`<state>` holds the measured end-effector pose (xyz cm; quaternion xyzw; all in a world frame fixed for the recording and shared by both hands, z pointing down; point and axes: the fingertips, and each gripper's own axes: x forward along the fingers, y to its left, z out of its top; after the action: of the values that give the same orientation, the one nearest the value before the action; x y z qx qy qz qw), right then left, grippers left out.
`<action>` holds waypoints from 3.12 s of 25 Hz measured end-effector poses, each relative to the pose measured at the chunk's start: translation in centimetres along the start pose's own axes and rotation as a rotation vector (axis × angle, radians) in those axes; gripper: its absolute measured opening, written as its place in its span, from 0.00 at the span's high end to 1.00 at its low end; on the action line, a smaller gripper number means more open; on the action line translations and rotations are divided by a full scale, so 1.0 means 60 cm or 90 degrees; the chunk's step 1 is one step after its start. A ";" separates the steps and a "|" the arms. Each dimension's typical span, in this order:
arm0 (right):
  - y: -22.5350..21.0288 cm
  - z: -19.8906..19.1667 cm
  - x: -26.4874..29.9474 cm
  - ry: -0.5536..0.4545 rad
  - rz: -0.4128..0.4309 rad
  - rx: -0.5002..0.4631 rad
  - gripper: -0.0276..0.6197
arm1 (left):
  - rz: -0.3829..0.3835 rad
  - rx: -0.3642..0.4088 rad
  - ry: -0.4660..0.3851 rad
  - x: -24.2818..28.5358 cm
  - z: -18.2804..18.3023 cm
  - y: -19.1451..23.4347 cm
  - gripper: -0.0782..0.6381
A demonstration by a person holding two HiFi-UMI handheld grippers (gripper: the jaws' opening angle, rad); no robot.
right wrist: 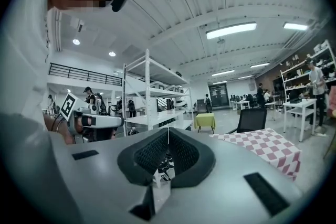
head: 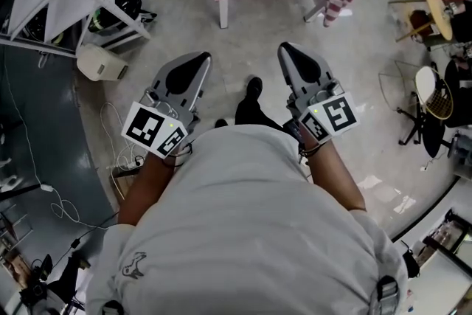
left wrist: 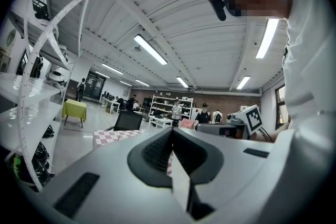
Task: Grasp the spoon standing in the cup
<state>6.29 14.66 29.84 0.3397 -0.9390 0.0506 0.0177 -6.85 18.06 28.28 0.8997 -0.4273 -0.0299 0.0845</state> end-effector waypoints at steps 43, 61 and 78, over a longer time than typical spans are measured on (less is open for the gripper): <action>-0.474 0.037 0.298 0.032 0.043 0.031 0.91 | 0.032 0.022 0.058 0.457 0.027 0.344 0.87; -0.482 0.068 0.523 0.027 -0.033 0.016 0.91 | -0.072 0.013 0.105 0.482 0.031 0.548 0.87; -0.653 -0.053 0.668 0.117 0.021 0.071 0.91 | -0.036 -0.031 0.193 0.585 -0.050 0.658 0.87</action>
<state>0.55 -40.42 38.99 0.3189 -0.9345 0.1339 0.0842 -14.43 -33.22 38.91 0.9031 -0.3835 0.0933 0.1691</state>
